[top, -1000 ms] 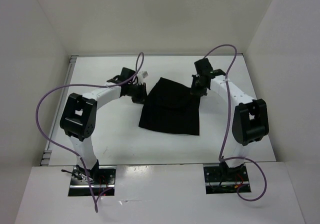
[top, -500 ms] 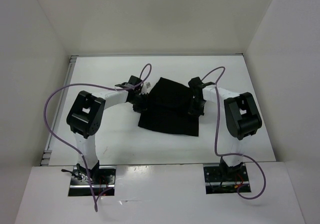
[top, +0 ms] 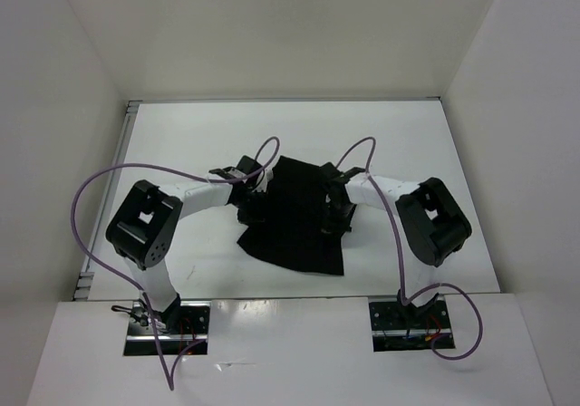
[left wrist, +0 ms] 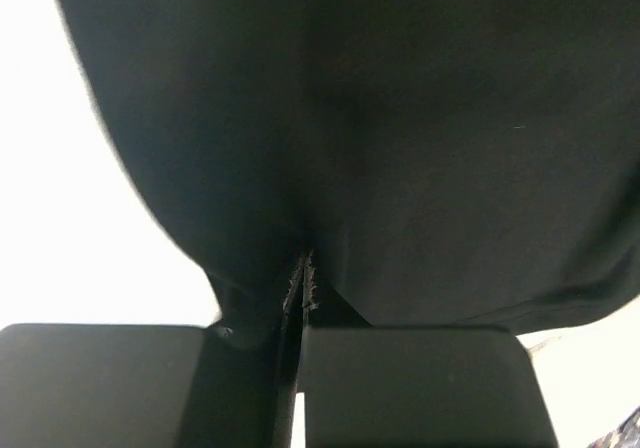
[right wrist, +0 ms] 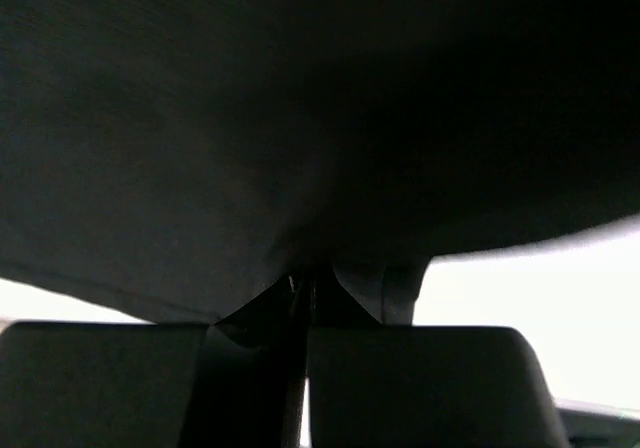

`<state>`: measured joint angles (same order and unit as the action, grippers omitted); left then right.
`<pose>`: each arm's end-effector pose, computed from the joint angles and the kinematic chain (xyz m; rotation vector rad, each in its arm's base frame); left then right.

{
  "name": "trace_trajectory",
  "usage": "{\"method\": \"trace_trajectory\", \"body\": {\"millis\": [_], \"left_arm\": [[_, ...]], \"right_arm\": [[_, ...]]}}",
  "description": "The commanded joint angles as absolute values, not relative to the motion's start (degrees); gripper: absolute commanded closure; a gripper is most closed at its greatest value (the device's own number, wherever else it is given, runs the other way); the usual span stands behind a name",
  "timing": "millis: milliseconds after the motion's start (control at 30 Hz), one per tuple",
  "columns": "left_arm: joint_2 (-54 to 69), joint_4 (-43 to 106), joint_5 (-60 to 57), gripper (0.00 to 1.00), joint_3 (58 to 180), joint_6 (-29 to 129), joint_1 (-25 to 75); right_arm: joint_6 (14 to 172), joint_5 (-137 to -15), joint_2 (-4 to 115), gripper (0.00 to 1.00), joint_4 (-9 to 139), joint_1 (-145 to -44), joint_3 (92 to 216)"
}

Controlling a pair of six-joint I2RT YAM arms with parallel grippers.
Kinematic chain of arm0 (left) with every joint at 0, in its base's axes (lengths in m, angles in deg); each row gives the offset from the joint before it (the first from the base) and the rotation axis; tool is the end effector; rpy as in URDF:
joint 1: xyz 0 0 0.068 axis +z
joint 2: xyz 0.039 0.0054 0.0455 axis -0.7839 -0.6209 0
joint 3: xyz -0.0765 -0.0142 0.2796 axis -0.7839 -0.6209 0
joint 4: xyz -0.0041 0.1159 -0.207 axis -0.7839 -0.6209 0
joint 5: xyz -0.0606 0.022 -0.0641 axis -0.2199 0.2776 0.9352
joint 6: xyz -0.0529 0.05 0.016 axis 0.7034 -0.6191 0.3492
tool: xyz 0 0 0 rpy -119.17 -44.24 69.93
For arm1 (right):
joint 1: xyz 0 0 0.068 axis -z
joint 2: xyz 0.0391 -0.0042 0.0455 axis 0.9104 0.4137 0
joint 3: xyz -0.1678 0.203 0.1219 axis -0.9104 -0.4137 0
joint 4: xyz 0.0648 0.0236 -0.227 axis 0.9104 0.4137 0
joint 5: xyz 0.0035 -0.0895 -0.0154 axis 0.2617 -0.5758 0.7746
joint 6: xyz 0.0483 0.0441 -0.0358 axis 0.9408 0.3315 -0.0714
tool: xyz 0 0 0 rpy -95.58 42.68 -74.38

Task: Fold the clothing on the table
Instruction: Flatten the skirt out, then fold the skirt

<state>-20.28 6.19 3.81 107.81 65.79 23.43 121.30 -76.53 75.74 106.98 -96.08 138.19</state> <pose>0.2941 -0.1740 0.1634 0.0880 2.8153 -0.5783 0.2494 0.1559 0.1543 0.1128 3.1041 0.2512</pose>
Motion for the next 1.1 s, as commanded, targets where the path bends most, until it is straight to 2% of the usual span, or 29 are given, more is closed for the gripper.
{"method": "trace_trajectory", "body": {"millis": [0,67,167,233,267,367,467,633,800,1067], "left_arm": [[-20.6,-5.93,1.8,0.98,103.0,65.77,19.11],[-18.67,-7.87,2.33,0.98,104.91,66.47,18.58],[-15.06,-11.56,0.68,0.9,112.11,66.47,18.57],[-13.74,-12.09,-0.04,0.67,121.42,65.42,19.8],[-13.74,-12.09,-0.04,0.61,124.24,64.72,20.5],[-14.61,-10.43,-1.79,0.49,132.67,62.09,23.05],[-17.86,-6.75,-3.11,0.48,137.69,59.98,26.21],[-24.18,6.18,0.31,0.44,139.29,55.59,30.16],[-36.05,2.76,10.49,0.41,148.16,48.46,33.42],[-40.1,8.29,21.31,0.4,145.8,47.93,38.78]], "right_arm": [[123.85,-73.5,76.34,1.0,112.98,-102.29,134.7],[124.46,-74.89,74.94,1.0,116.32,-103.79,136.36],[125.26,-79.9,70.55,0.98,120.88,-102.48,143.11],[125.26,-83.15,68.61,0.88,122.57,-100.64,151.02],[124.47,-84.38,68.6,0.78,123.36,-98.8,153.48],[122.8,-88.43,67.99,0.62,123.37,-94.15,161.48],[121.05,-91.85,67.99,0.55,122.58,-88.35,164.22],[117.7,-93.62,71.67,0.51,119.5,-81.65,165.37],[114.89,-92.14,72.47,0.41,115.02,-77.61,163.54],[113.83,-84.75,71.33,0.4,110.19,-71.54,156.06]]}}
